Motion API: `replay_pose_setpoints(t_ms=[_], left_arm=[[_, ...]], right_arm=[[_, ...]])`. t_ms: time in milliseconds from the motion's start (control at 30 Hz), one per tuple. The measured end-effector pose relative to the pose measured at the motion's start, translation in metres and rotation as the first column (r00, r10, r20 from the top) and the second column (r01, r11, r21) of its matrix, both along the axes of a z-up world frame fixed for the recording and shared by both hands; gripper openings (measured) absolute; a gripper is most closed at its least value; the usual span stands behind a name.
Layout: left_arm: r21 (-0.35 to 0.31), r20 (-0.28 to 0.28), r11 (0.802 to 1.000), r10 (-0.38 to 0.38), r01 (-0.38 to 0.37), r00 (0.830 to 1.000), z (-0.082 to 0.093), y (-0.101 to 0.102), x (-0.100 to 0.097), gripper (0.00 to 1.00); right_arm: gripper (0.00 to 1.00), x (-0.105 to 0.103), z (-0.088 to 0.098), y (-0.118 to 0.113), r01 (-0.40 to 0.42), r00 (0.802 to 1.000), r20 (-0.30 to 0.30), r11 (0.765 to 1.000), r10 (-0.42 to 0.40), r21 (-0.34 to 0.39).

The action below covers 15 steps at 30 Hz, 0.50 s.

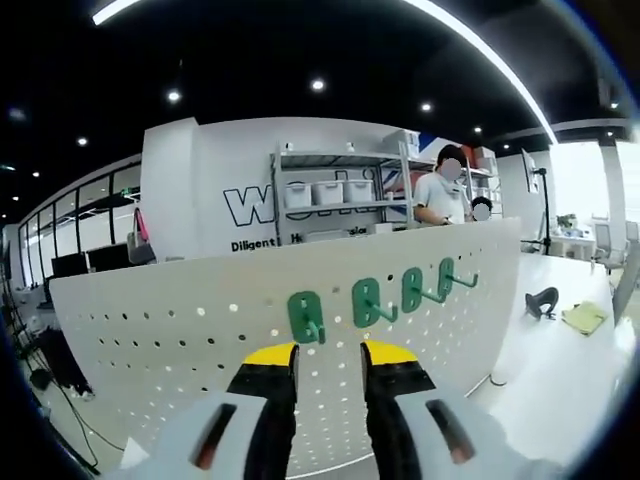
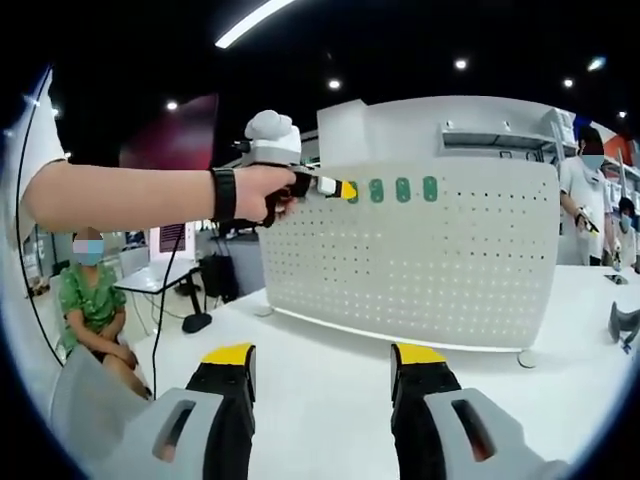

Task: Insert the hook assembly into the mounting plate slot until the hook locks in place.

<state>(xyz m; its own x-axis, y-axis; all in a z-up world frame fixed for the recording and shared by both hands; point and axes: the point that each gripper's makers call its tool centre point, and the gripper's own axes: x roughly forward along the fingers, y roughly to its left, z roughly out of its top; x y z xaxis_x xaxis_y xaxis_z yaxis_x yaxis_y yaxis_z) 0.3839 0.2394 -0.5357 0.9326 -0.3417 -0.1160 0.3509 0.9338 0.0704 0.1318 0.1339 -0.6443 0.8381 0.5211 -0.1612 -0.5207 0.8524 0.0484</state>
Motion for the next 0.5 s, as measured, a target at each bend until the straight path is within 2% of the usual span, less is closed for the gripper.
replay_pose_setpoints(t_ms=[67,167,500], left_arm=[[0.001,0.001,1.000,-0.011,0.011,1.000,-0.001,0.000,-0.003,0.28],[0.037,0.006,0.999,-0.036,0.036,0.999,-0.003,-0.001,-0.009,0.31],[0.033,-0.010,0.989,-0.142,0.142,0.990,-0.019,0.001,-0.032,0.37]], right_arm=[[0.57,0.000,0.001,0.001,-0.003,1.000,0.003,1.000,0.003,-0.001],[0.60,0.002,0.000,0.002,-0.004,1.000,0.005,1.000,0.004,-0.013],[0.67,0.005,0.005,0.002,0.008,1.000,0.007,1.000,-0.008,-0.009]])
